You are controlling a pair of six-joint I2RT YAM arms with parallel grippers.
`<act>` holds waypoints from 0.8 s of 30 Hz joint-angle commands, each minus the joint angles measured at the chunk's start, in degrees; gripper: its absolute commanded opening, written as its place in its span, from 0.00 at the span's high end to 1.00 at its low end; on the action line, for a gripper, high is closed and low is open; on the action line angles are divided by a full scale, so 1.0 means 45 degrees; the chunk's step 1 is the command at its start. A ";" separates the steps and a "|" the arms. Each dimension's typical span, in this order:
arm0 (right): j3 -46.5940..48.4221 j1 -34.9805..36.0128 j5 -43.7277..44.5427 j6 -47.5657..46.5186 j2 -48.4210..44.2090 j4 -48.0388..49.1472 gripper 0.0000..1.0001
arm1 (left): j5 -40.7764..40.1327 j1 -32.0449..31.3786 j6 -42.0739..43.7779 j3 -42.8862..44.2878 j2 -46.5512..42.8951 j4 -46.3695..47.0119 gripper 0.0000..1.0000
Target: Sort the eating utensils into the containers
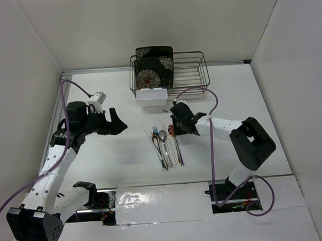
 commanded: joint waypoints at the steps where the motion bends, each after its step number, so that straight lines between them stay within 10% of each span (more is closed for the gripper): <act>1: 0.0260 0.0056 -0.0570 -0.0265 -0.1179 -0.0481 1.00 | 0.2136 0.0022 0.0108 -0.0065 0.0226 0.0993 0.00; 11: -0.0033 -0.0002 -0.1742 -0.0364 -0.2332 -0.0032 1.00 | 0.5573 -0.0269 -0.0341 -0.0533 0.2314 0.4449 0.00; 24: 0.0727 0.0114 -0.4888 -0.0851 -0.3856 0.1296 1.00 | 0.4953 -0.2378 -0.1006 0.0461 0.5968 0.8163 0.12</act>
